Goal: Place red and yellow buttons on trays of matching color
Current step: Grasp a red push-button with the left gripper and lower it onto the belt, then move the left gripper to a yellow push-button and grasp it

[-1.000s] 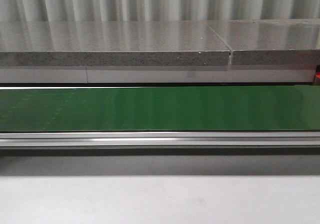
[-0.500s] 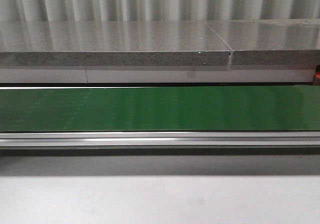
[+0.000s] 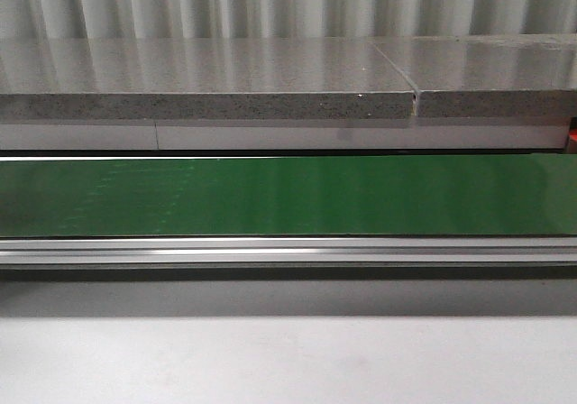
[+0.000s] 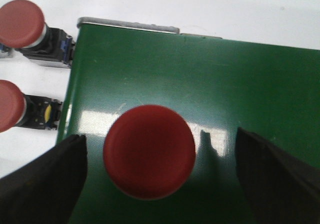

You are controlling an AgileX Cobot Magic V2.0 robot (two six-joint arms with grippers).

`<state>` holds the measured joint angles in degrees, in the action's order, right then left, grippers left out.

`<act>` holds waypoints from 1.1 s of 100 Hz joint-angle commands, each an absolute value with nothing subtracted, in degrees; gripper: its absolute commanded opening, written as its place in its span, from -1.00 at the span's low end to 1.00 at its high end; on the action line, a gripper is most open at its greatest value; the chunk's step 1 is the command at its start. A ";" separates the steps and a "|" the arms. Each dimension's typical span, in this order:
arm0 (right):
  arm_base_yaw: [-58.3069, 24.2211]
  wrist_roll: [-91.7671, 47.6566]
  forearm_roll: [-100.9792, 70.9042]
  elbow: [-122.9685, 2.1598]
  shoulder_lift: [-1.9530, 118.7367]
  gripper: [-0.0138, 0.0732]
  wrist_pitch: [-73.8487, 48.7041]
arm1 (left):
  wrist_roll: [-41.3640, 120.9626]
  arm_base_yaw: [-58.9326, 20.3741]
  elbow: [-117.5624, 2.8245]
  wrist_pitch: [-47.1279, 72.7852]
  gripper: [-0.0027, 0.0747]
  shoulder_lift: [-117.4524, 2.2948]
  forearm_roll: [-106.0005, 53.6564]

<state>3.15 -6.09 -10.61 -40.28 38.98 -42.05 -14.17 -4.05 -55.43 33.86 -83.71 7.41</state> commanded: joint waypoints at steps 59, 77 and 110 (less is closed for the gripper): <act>3.10 -6.33 -10.73 -41.60 38.82 -0.96 -38.87 | -17.27 6.39 -56.87 36.65 0.67 -65.14 10.39; 3.10 -6.33 -10.73 -41.60 38.82 -0.96 -38.87 | -19.08 16.90 -53.38 34.64 0.67 -65.97 11.39; 3.10 -6.33 -10.73 -41.60 38.82 -0.96 -38.87 | -22.19 24.90 -48.33 30.11 0.67 -76.44 11.61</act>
<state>3.15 -6.09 -10.61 -40.28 38.98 -42.05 -21.14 24.37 -47.19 34.22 -74.73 11.26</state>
